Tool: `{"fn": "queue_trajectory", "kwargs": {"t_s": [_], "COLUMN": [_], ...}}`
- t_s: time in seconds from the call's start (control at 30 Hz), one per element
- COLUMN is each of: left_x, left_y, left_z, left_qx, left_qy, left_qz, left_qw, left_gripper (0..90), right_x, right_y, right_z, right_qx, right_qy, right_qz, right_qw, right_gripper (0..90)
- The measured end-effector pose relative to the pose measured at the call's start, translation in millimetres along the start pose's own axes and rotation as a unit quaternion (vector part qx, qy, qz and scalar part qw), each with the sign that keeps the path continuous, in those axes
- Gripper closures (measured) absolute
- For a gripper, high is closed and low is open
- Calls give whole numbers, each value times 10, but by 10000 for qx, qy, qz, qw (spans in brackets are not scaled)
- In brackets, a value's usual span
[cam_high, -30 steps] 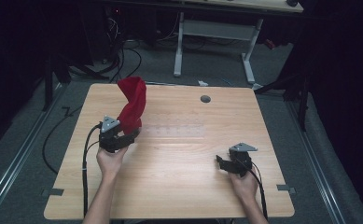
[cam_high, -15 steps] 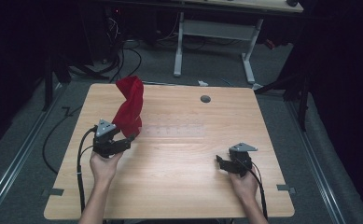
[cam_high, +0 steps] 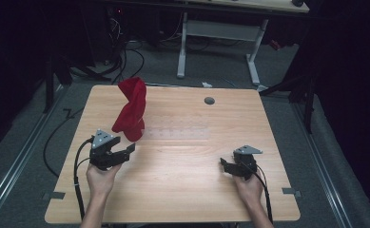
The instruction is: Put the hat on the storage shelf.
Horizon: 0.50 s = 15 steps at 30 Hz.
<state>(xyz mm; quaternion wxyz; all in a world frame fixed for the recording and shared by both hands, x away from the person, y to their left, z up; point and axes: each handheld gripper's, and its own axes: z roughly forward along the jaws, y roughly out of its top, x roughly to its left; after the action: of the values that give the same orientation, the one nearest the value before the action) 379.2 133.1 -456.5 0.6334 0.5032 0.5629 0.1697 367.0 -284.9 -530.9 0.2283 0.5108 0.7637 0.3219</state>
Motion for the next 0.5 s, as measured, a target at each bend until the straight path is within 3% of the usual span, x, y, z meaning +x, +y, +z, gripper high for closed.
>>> {"fn": "queue_trajectory", "kwargs": {"t_s": [0.5], "left_x": [-146], "left_y": [-188], "left_z": [-112], "left_qx": [186], "left_qy": [-244], "left_qz": [-44], "left_qw": [9995], "left_gripper": [323], "right_x": [0], "right_y": [0], "right_z": [0], "right_qx": [-2], "right_qy": [-1], "right_qz": [-2], "right_qw": [10000], "right_gripper": [354]}}
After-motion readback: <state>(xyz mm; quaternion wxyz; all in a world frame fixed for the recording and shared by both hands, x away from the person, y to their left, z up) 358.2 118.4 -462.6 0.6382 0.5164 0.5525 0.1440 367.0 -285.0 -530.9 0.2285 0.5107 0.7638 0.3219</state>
